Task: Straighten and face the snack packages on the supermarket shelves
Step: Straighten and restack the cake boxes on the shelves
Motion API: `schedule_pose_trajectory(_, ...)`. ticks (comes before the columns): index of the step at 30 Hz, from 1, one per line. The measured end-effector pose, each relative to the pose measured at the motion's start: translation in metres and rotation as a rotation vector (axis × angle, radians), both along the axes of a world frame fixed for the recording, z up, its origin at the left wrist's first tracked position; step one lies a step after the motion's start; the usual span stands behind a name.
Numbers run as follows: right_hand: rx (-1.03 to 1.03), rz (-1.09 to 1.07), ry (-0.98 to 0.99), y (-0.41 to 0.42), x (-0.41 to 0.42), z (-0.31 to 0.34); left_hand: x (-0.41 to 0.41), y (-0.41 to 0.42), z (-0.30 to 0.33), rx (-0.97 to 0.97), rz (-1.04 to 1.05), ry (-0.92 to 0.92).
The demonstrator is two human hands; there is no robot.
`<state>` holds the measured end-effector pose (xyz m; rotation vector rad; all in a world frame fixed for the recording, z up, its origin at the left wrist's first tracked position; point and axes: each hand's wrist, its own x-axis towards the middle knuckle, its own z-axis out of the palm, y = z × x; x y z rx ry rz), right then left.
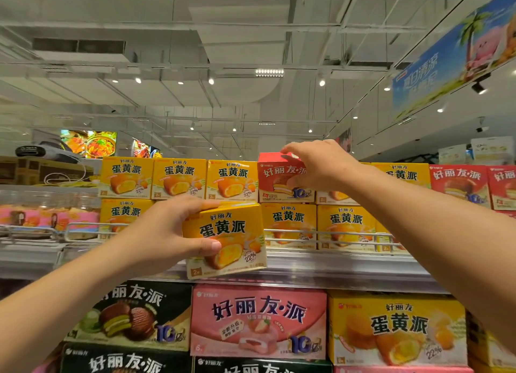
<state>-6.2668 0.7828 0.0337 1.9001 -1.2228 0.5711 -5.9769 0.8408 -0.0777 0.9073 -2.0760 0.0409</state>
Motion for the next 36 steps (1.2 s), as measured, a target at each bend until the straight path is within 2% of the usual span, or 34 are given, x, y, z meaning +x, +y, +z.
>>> schedule_pose_trajectory(3, 0.01, 0.017, 0.005, 0.018, 0.002, 0.0, 0.007, 0.006, 0.002, -0.004, 0.009, 0.0)
schedule_pose_trajectory(8, 0.138, 0.112, -0.13, 0.052, 0.001, -0.007, 0.014, 0.013, 0.006, -0.031, 0.049, 0.001)
schedule_pose_trajectory(17, 0.31, -0.009, -0.238, 0.113, -0.026, -0.05, 0.002, 0.015, -0.011, -0.056, 0.07, -0.042)
schedule_pose_trajectory(20, 0.352, -0.025, -0.273, 0.126, -0.038, -0.061, -0.009, 0.015, -0.005, -0.062, 0.007, -0.024)
schedule_pose_trajectory(27, 0.353, -0.003, -0.279, 0.142, -0.072, -0.067, -0.05, 0.014, 0.071, -0.182, -0.011, 0.004)
schedule_pose_trajectory(32, 0.364, 0.047, -0.252, 0.135, -0.097, -0.073, -0.082, -0.002, 0.131, -0.173, 0.144, -0.077)
schedule_pose_trajectory(36, 0.37, 0.109, -0.244, 0.123, -0.115, -0.081, -0.105, -0.019, 0.145, -0.157, 0.258, -0.187)
